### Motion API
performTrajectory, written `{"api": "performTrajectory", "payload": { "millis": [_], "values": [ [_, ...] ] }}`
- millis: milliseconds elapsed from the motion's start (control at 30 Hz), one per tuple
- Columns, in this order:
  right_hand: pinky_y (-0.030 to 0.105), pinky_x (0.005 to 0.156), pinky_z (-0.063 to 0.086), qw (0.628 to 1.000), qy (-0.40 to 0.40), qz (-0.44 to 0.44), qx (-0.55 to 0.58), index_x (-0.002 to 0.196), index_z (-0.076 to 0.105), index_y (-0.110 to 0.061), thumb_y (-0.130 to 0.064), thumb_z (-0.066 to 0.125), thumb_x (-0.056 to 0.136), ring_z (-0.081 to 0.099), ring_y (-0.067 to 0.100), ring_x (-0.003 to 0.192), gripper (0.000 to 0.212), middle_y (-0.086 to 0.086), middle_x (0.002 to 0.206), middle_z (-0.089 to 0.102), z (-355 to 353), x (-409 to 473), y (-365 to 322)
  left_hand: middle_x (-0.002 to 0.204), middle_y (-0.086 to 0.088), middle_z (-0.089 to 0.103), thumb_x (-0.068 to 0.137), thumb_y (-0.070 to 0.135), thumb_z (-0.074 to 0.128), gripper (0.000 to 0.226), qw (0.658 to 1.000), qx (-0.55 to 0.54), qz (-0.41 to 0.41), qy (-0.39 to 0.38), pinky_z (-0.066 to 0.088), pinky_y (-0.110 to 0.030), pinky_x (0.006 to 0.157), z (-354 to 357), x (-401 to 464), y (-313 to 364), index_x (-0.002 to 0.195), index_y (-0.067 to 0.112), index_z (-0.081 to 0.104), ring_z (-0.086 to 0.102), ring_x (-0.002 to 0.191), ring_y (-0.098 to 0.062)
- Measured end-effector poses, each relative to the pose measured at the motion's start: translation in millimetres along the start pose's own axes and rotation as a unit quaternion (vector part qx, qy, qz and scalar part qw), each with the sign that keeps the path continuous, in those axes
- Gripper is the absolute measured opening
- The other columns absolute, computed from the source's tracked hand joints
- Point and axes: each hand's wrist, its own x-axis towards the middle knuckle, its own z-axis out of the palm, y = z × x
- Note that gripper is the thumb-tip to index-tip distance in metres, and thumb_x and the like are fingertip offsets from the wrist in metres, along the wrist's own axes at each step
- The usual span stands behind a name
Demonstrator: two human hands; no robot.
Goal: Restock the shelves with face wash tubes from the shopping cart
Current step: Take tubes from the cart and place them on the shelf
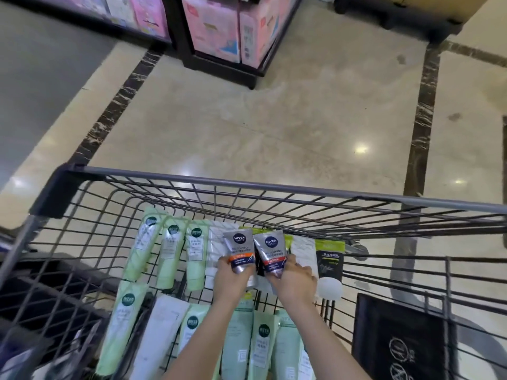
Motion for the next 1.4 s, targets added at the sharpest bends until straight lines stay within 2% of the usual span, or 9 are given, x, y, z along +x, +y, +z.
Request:
{"api": "performTrajectory", "payload": {
  "millis": [67, 233, 400, 600, 767, 1000, 1100, 1233, 1400],
  "values": [
    [0.031, 0.090, 0.042, 0.999, -0.009, 0.011, 0.040, 0.132, 0.035, -0.014, -0.044, 0.057, 0.085, 0.054, 0.025, 0.113, 0.060, 0.006, 0.123, 0.058, 1.4, -1.6, -4.7, 0.100, -0.002, 0.062, 0.078, 0.031, 0.073, 0.045, 1.000, -0.013, 0.000, 0.007, 0.053, -0.042, 0.084, -9.9, -5.7, -4.3, 0.108, 0.018, 0.042, 0.063, 0.090, -0.024],
    [0.030, 0.082, 0.047, 0.979, -0.040, 0.026, 0.197, 0.122, 0.050, -0.014, -0.040, 0.066, 0.081, 0.060, 0.026, 0.104, 0.051, 0.007, 0.113, 0.065, -1.0, -19.2, -11.0, 0.098, 0.005, 0.056, 0.080, 0.027, 0.072, 0.045, 0.998, -0.030, 0.041, 0.023, 0.042, -0.026, 0.076, -33.4, -25.0, -1.0, 0.109, 0.022, 0.037, 0.056, 0.087, -0.016],
    [0.029, 0.079, 0.046, 0.945, 0.001, -0.014, 0.327, 0.114, 0.058, -0.015, -0.031, 0.072, 0.078, 0.059, 0.019, 0.091, 0.041, 0.001, 0.099, 0.064, -18.9, -60.0, -18.5, 0.113, -0.001, 0.060, 0.078, 0.029, 0.074, 0.058, 0.992, -0.083, 0.083, 0.035, 0.047, -0.031, 0.088, -59.9, -58.5, 5.8, 0.124, 0.019, 0.040, 0.058, 0.094, -0.016],
    [0.030, 0.086, 0.045, 0.876, 0.063, -0.079, 0.471, 0.121, 0.051, -0.009, -0.014, 0.073, 0.078, 0.056, 0.015, 0.092, 0.048, 0.001, 0.105, 0.060, -64.2, -131.6, -47.1, 0.106, 0.001, 0.060, 0.078, 0.027, 0.074, 0.052, 0.976, -0.127, 0.151, 0.088, 0.047, -0.029, 0.080, -109.1, -122.8, 13.1, 0.119, 0.020, 0.043, 0.059, 0.087, -0.014],
    [0.031, 0.084, 0.046, 0.841, 0.090, -0.181, 0.501, 0.123, 0.047, -0.012, -0.013, 0.075, 0.077, 0.055, 0.014, 0.094, 0.054, 0.002, 0.110, 0.058, -96.4, -206.8, -72.4, 0.115, -0.004, 0.061, 0.078, 0.027, 0.074, 0.058, 0.952, -0.189, 0.204, 0.130, 0.052, -0.042, 0.086, -157.5, -194.3, 9.3, 0.126, 0.020, 0.042, 0.062, 0.099, -0.022],
    [0.032, 0.088, 0.048, 0.791, 0.079, -0.300, 0.528, 0.120, 0.046, -0.024, -0.024, 0.078, 0.074, 0.058, 0.010, 0.097, 0.057, -0.005, 0.110, 0.060, -122.5, -313.9, -98.9, 0.099, 0.013, 0.060, 0.081, 0.023, 0.071, 0.047, 0.897, -0.247, 0.318, 0.185, 0.048, -0.018, 0.071, -224.8, -307.6, -7.8, 0.115, 0.033, 0.041, 0.059, 0.086, 0.003],
    [0.025, 0.081, 0.045, 0.761, 0.067, -0.356, 0.539, 0.116, 0.043, -0.027, -0.022, 0.077, 0.075, 0.054, -0.002, 0.092, 0.054, -0.014, 0.102, 0.057, -131.2, -361.4, -108.3, 0.092, 0.021, 0.058, 0.081, 0.018, 0.071, 0.039, 0.870, -0.262, 0.360, 0.213, 0.045, -0.011, 0.063, -249.1, -351.1, -19.0, 0.103, 0.036, 0.044, 0.057, 0.077, 0.012],
    [0.029, 0.085, 0.047, 0.738, 0.062, -0.417, 0.527, 0.115, 0.042, -0.029, -0.023, 0.078, 0.074, 0.057, 0.005, 0.094, 0.054, -0.013, 0.102, 0.058, -134.3, -416.6, -120.8, 0.099, 0.013, 0.062, 0.079, 0.018, 0.073, 0.045, 0.837, -0.283, 0.385, 0.266, 0.048, -0.019, 0.073, -277.9, -395.1, -38.5, 0.110, 0.033, 0.044, 0.059, 0.087, 0.004],
    [0.020, 0.075, 0.046, 0.708, 0.029, -0.474, 0.523, 0.115, 0.043, -0.026, -0.019, 0.075, 0.077, 0.059, 0.005, 0.091, 0.050, -0.011, 0.101, 0.060, -127.9, -471.4, -142.1, 0.094, 0.015, 0.061, 0.077, 0.011, 0.073, 0.047, 0.797, -0.304, 0.404, 0.330, 0.048, -0.011, 0.067, -308.1, -435.4, -66.2, 0.107, 0.032, 0.044, 0.060, 0.082, 0.000]
  ]
}}
